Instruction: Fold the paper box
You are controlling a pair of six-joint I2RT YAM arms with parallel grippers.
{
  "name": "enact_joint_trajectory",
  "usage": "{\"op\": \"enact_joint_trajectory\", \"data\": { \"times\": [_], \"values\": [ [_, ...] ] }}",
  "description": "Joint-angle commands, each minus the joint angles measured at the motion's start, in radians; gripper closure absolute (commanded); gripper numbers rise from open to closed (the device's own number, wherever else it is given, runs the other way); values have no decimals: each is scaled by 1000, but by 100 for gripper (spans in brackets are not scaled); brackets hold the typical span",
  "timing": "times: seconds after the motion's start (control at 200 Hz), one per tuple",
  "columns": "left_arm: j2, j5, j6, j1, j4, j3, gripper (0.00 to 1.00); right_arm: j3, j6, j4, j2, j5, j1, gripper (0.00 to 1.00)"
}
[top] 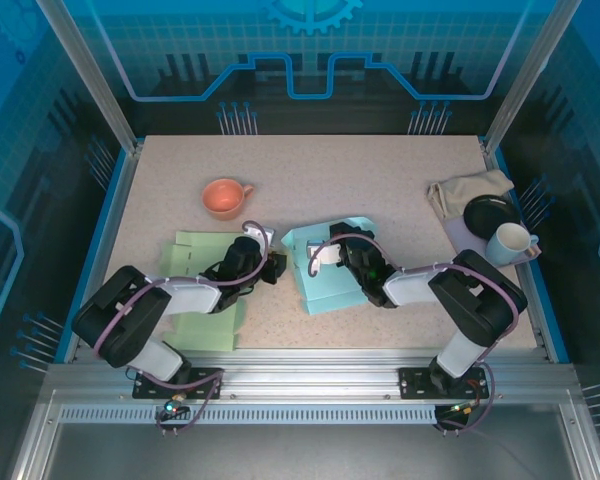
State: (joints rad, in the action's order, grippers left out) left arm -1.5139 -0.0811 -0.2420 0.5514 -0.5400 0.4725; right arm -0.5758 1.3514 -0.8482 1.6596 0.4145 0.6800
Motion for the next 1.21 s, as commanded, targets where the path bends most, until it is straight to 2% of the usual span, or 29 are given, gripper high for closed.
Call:
{"op": "enact_joint_trajectory", "data": {
  "times": [0.0,0.25,0.41,0.71,0.935,1.2],
  "values": [
    [-12,10,-17,-4,-57,28,64,8,-15,-6,5,-27,0,100],
    [13,28,-22,-2,-55,-4,61,2,-21,10,3,-21,-2,100],
    [75,-6,-30,-2,-15,-43,59,-4,-20,17,7,-17,-2,100],
    [174,3,2,-4,-6,-106,52,-9,-23,37,3,-20,-2,100],
    [136,108,1,-2,-46,-93,49,-16,-23,58,3,-20,-2,100],
    [87,140,1,-2,-73,-83,48,-20,-24,72,3,-20,-2,100]
  ]
}}
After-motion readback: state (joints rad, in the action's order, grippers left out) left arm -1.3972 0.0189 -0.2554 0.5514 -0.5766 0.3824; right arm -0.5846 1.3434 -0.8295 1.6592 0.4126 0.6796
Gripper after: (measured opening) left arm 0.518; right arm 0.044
